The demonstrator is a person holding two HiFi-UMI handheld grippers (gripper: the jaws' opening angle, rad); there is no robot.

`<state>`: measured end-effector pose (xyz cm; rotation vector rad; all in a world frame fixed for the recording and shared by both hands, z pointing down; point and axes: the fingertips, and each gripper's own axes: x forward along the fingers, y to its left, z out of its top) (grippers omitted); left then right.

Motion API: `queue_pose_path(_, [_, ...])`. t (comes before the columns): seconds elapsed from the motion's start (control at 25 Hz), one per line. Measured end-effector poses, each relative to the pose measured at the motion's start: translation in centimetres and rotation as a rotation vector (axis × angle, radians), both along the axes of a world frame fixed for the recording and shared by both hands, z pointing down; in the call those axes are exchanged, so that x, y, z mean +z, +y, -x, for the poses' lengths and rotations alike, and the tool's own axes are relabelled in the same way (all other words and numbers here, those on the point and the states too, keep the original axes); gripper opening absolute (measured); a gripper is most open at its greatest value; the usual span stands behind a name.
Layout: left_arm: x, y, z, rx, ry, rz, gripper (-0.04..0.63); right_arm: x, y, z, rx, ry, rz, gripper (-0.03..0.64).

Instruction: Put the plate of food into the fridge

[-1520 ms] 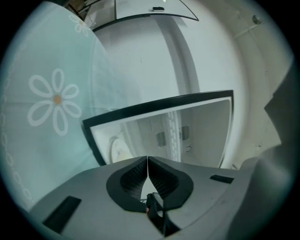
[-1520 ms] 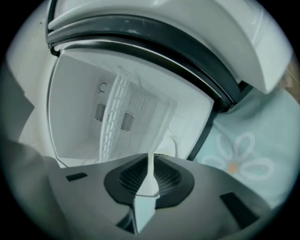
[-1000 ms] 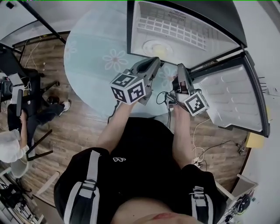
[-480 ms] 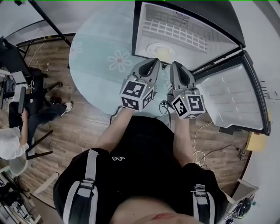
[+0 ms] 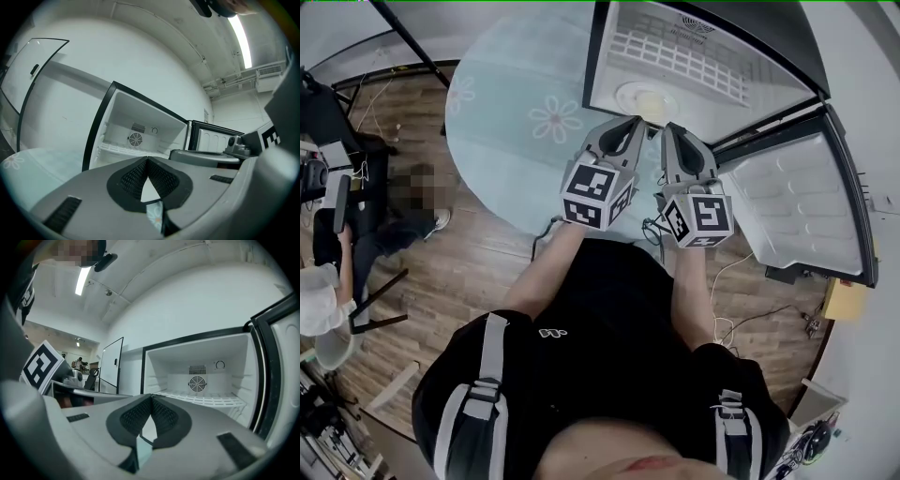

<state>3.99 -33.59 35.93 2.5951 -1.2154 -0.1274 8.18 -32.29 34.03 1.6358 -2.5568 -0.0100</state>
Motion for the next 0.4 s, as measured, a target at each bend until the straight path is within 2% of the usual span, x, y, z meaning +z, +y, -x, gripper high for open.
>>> queue_pose_path(0.4, [1.2,0.6,-0.7,0.007,0.005,0.034,-0.009,0.0,-0.2,0.0,-0.019,0.031,0.003,0.0])
